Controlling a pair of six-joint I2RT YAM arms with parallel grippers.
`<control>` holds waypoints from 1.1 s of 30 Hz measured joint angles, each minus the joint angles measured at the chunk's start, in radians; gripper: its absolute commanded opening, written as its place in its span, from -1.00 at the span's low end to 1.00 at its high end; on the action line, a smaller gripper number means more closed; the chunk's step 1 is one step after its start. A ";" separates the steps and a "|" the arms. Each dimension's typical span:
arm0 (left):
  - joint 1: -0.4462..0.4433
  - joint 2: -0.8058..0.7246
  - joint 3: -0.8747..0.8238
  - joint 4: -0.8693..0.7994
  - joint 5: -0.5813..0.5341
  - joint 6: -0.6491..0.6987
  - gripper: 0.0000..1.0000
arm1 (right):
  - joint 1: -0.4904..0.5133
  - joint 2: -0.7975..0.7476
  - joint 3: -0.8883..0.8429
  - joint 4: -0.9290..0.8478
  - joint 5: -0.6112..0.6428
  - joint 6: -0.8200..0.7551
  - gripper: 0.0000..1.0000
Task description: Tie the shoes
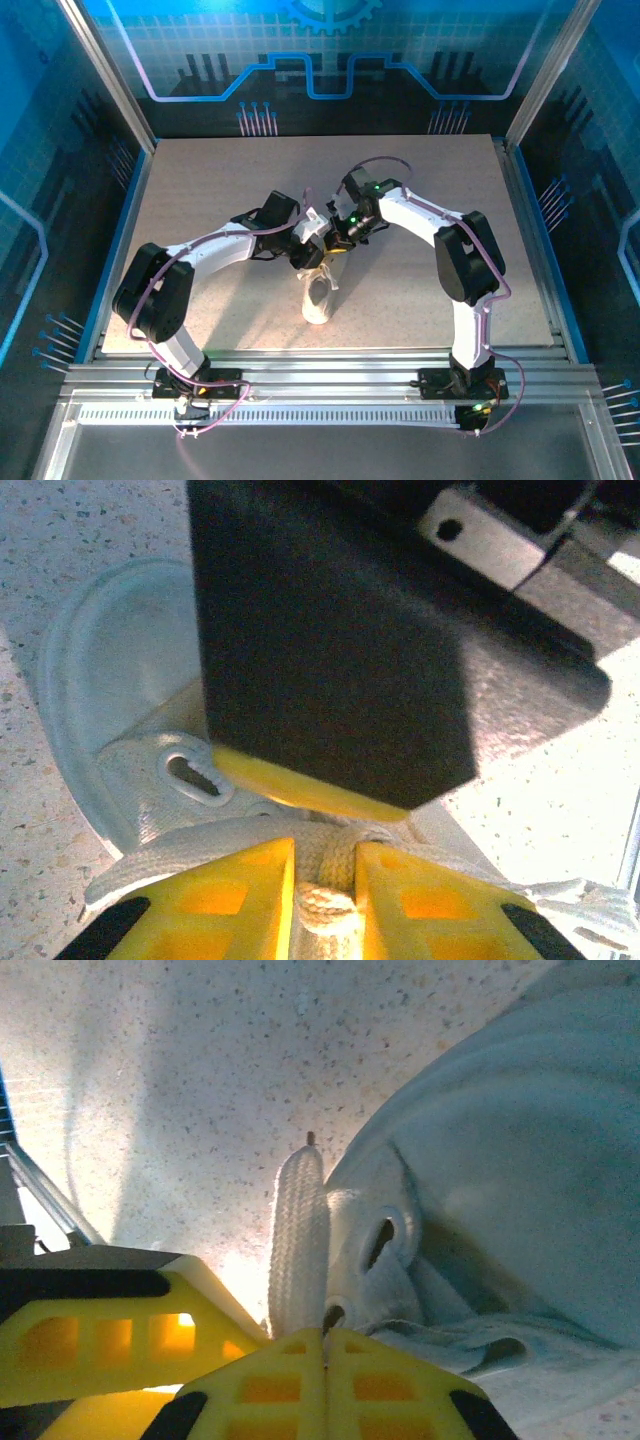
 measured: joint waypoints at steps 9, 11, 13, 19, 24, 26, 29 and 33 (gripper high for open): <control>0.000 0.000 -0.005 0.001 0.000 -0.018 -0.54 | -0.052 -0.066 0.000 -0.004 0.066 -0.051 -1.00; 0.000 0.000 -0.010 0.001 0.000 -0.024 -0.53 | -0.068 -0.066 0.001 -0.010 0.077 -0.060 -1.00; 0.000 0.000 -0.013 0.003 0.000 -0.027 -0.54 | -0.079 -0.066 0.001 -0.017 0.082 -0.071 -1.00; 0.000 0.000 -0.014 0.014 0.000 -0.026 -0.35 | -0.084 -0.063 0.018 -0.047 0.098 -0.095 -0.51; 0.001 -0.036 -0.026 0.020 0.000 -0.021 -0.04 | -0.088 -0.068 0.036 -0.057 0.109 -0.122 -0.12; 0.008 -0.073 -0.027 0.020 0.006 -0.016 -0.01 | -0.090 -0.082 0.030 -0.060 0.116 -0.130 -0.09; 0.045 -0.137 -0.027 0.023 0.033 0.002 0.00 | -0.098 -0.157 -0.017 -0.061 0.122 -0.140 -0.08; 0.106 -0.205 -0.051 0.040 0.053 0.060 0.03 | -0.089 -0.294 -0.117 -0.033 0.109 -0.143 -0.04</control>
